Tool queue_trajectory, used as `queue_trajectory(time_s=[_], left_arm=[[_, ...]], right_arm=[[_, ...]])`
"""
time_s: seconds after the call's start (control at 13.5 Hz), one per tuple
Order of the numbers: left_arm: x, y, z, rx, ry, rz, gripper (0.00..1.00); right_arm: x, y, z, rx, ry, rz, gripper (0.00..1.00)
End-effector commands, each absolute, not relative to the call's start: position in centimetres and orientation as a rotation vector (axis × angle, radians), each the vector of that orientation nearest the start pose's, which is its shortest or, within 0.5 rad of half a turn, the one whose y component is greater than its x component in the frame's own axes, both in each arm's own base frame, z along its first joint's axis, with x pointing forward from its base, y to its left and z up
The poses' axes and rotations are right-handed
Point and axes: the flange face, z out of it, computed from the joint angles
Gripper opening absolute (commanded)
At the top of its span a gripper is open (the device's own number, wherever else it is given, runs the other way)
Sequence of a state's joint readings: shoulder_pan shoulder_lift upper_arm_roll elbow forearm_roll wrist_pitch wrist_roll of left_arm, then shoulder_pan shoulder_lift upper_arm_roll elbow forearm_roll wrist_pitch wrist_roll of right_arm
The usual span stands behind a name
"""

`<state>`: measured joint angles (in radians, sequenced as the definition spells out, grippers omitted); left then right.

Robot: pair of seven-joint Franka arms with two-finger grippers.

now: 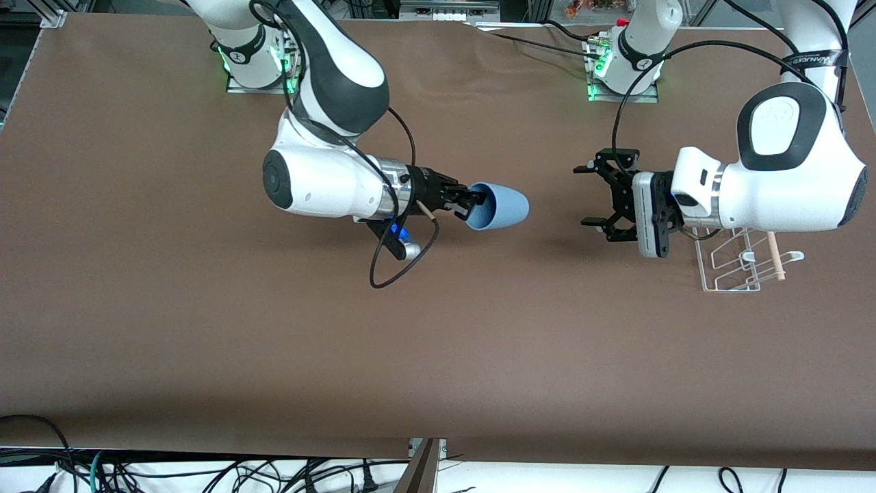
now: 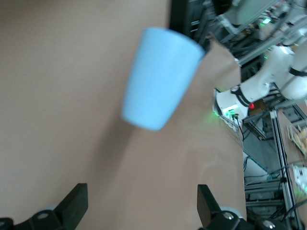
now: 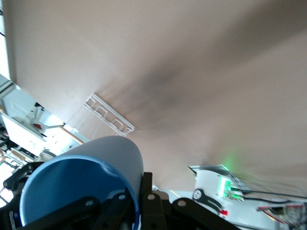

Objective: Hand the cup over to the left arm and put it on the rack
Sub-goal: 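Close the left gripper on the cup's base beside the right gripper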

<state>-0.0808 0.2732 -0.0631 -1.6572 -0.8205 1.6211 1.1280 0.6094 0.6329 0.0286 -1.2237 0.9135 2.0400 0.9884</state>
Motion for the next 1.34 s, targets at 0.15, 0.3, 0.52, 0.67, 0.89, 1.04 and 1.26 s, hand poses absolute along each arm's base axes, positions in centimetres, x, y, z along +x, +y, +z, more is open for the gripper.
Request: queue_trajectory(time_s=[0.15, 0.3, 0.52, 0.67, 0.89, 1.04, 1.26], left_arm=[[60.8, -17.2, 43.3, 1.807, -1.271, 0.275, 1.00], [61.2, -18.5, 42.1, 1.807, -1.297, 0.306, 1.00], [61.5, -20.5, 42.1, 1.819, -1.299, 0.360, 1.00], [61.1, -22.0, 42.3, 1.814, -1.318, 0.366, 1.00], [60.5, -23.5, 42.6, 1.808, -1.340, 0.379, 0.97], [59.8, -25.1, 43.2, 1.800, -1.388, 0.382, 0.76], [59.8, -24.7, 43.3, 1.818, -1.452, 0.356, 0.09]], right_arm=[[57.7, 50.4, 44.5, -2.165, 0.839, 0.640, 0.00], [57.6, 50.6, 44.6, -2.162, 0.836, 0.643, 0.00], [57.6, 50.7, 44.7, -2.157, 0.838, 0.633, 0.00], [57.4, 51.1, 44.3, -2.162, 0.835, 0.640, 0.00], [57.6, 51.2, 44.2, -2.153, 0.840, 0.625, 0.00], [57.5, 51.4, 44.3, -2.154, 0.834, 0.622, 0.00], [57.7, 51.2, 44.3, -2.156, 0.832, 0.615, 0.00]])
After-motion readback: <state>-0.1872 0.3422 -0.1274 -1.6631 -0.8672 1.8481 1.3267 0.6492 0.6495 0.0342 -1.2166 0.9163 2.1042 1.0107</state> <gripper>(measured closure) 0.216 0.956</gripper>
